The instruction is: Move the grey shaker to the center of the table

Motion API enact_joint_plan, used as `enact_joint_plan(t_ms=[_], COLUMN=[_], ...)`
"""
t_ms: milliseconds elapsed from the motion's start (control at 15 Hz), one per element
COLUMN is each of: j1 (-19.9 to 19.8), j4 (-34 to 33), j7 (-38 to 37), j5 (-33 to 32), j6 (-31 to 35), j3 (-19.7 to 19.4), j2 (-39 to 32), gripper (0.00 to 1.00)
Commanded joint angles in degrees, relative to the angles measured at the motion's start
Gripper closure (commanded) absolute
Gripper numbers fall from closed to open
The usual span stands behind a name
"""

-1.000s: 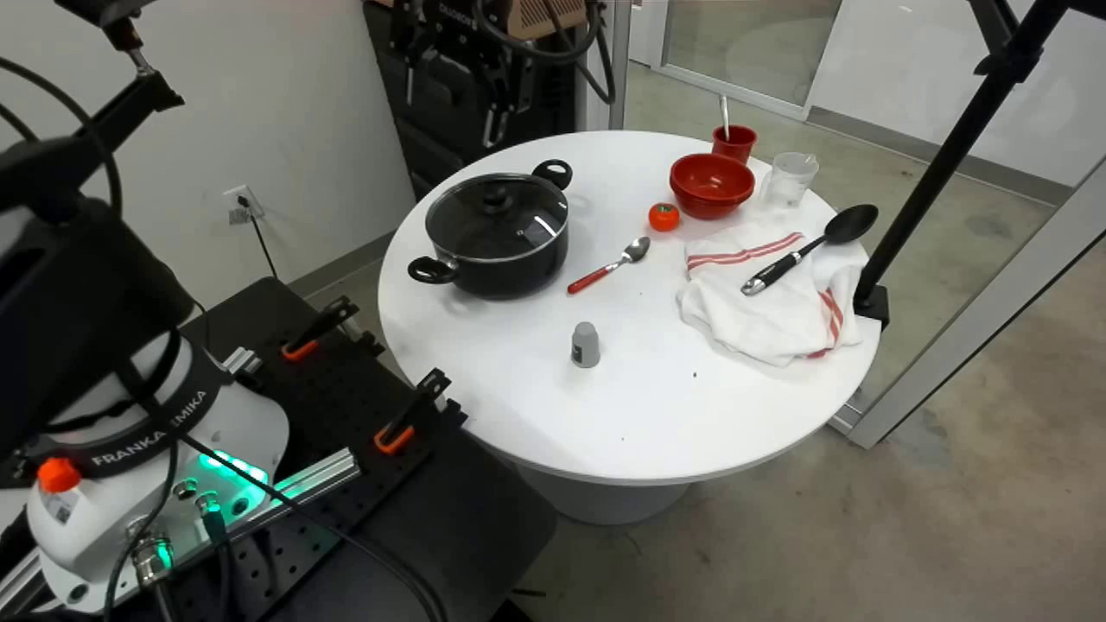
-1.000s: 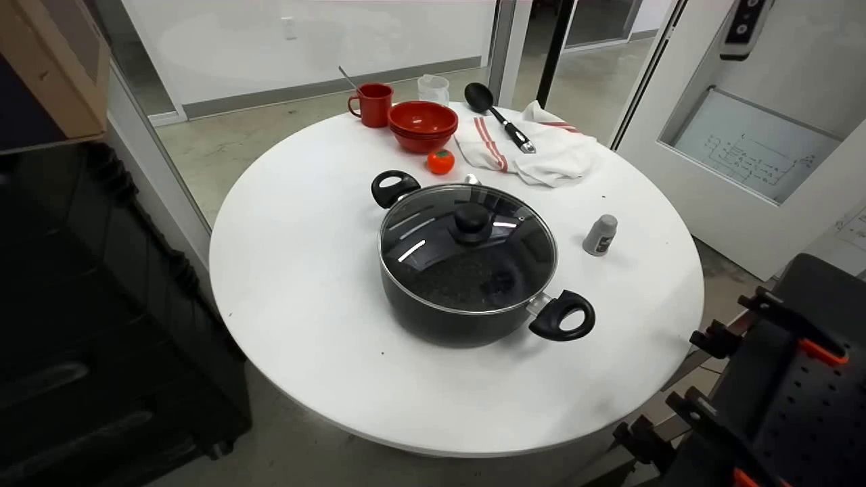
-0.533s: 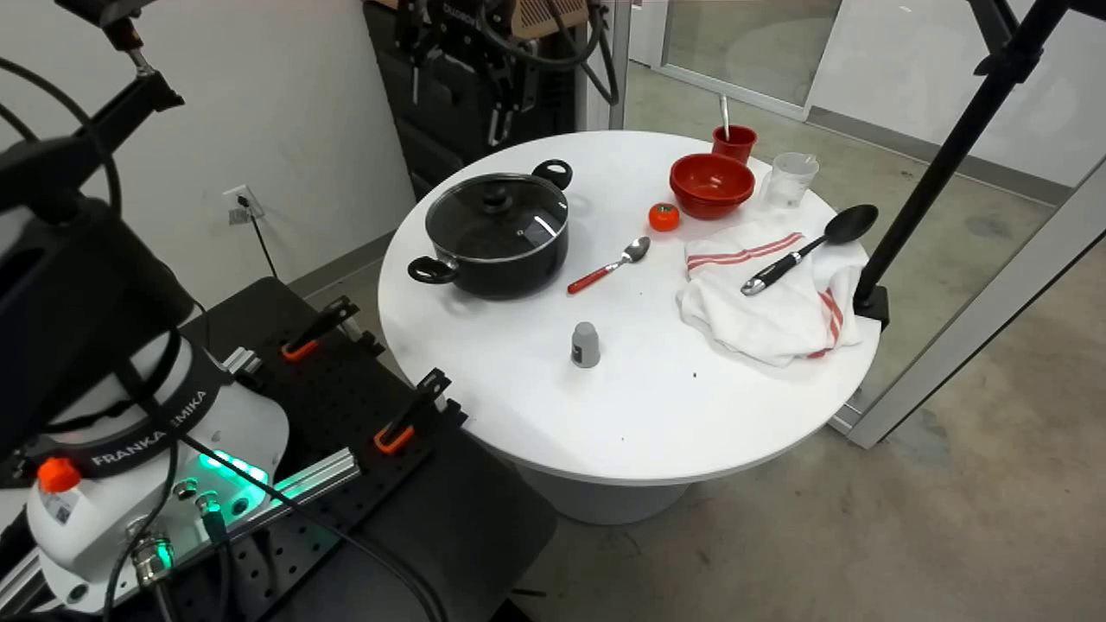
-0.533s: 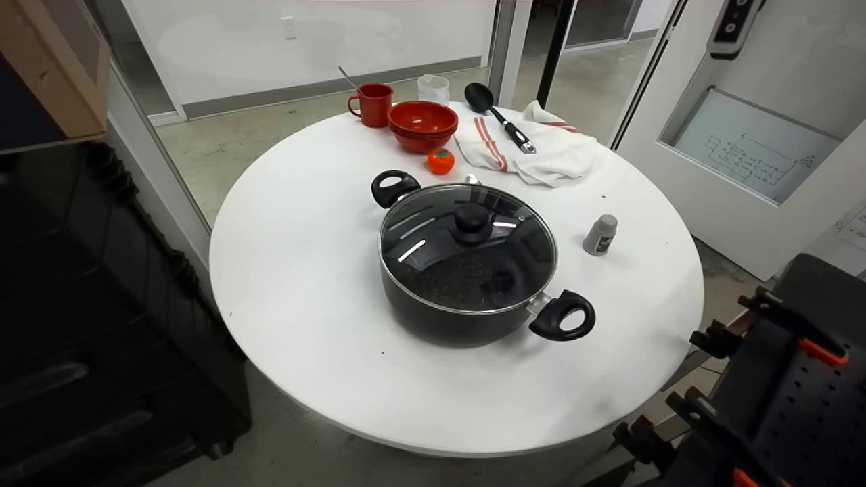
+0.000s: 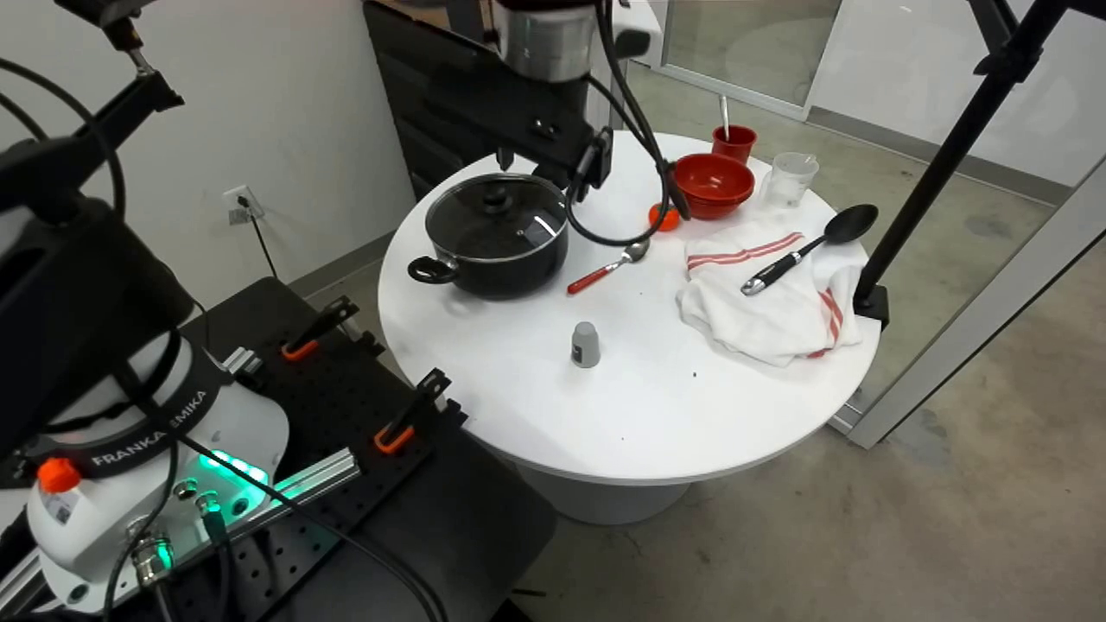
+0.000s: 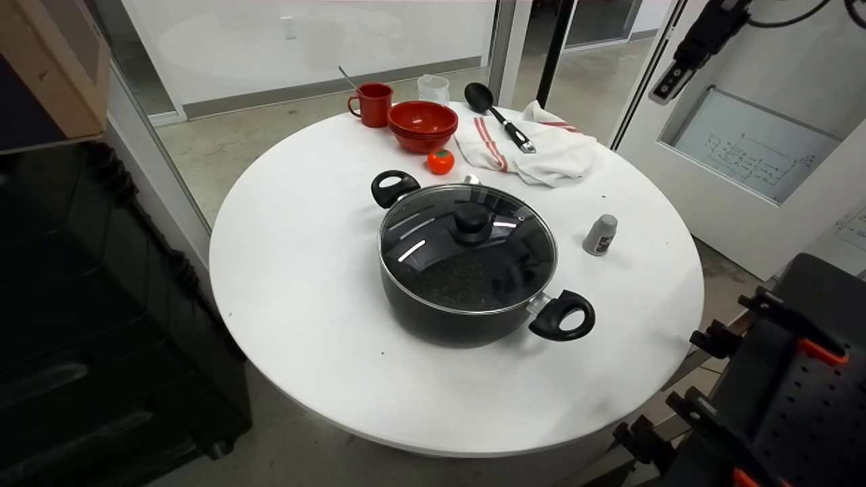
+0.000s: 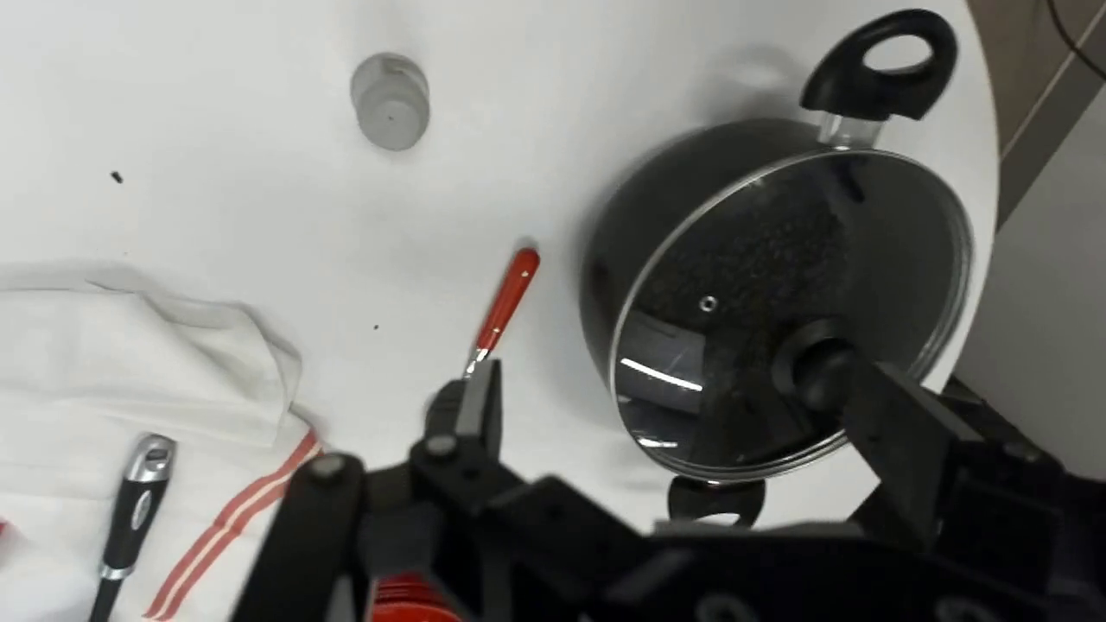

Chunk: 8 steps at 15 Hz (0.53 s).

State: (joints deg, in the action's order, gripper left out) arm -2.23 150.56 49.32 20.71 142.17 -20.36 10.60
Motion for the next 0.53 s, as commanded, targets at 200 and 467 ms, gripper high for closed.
enact_joint_plan(t_ms=[200, 467], j1=[-1.6, -2.5], j4=[-3.5, -5.5], j7=[14.2, 16.7], j5=[11.2, 13.7], j6=[11.3, 14.0], j3=[-1.1, 0.9], j2=[-19.2, -27.5], gripper=[0.0, 0.0])
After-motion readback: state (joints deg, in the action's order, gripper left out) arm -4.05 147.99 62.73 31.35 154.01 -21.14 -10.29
